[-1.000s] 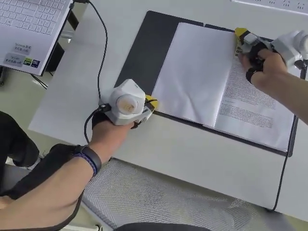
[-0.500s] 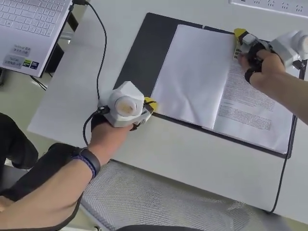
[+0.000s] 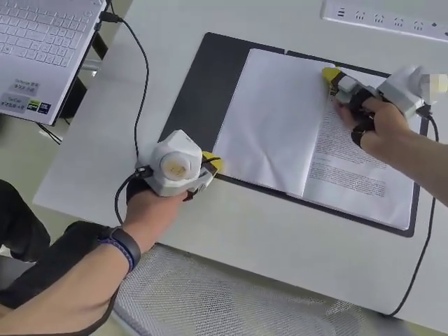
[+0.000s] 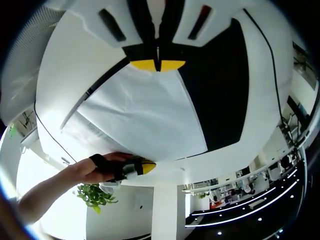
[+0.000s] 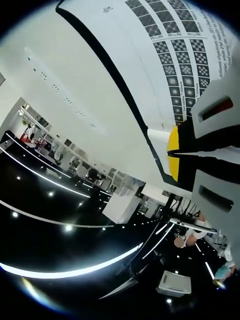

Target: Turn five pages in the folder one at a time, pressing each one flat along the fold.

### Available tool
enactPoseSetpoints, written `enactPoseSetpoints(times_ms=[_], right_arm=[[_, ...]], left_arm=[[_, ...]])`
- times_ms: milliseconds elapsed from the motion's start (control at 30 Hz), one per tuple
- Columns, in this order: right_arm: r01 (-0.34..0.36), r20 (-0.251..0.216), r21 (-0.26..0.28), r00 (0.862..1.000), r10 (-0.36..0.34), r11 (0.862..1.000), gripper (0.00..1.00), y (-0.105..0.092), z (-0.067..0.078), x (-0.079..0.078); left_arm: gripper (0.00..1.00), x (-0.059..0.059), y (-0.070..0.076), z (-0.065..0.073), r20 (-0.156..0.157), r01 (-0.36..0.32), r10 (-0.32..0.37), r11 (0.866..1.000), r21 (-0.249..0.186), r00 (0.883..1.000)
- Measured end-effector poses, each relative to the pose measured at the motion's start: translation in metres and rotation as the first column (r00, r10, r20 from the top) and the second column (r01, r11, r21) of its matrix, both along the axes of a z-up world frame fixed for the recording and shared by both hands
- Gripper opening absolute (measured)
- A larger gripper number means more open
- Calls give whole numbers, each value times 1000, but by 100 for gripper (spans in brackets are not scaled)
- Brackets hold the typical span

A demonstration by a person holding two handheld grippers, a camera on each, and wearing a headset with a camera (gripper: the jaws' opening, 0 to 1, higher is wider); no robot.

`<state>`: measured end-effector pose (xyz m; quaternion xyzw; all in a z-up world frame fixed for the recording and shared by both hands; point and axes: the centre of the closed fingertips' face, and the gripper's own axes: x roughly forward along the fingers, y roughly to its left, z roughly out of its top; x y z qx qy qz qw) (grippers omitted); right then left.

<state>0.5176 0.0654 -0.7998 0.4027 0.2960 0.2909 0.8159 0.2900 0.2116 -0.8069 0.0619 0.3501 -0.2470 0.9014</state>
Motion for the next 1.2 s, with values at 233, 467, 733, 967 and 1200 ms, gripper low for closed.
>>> enactPoseSetpoints(times_ms=[233,467,733,967,1200], right_arm=[[-44,16,-12,999,45,999,0,2,0,-18],[-80,28,0,996,80,997,0,4,2,-45],[-122,48,5,991,122,993,0,10,13,-83],[-162,54,16,985,161,987,0,14,15,-118],[-217,61,0,974,216,976,0,18,18,-154]], left_arm=[[0,0,0,-1,2,-7,7,1000,-1,1000],[0,-1,0,0,2,-4,4,1000,-6,1000],[0,-2,0,2,0,-10,10,1000,-20,1000],[0,-3,-1,3,0,-7,7,1000,-19,1000],[0,-4,-1,3,2,-10,10,1000,-19,1000]])
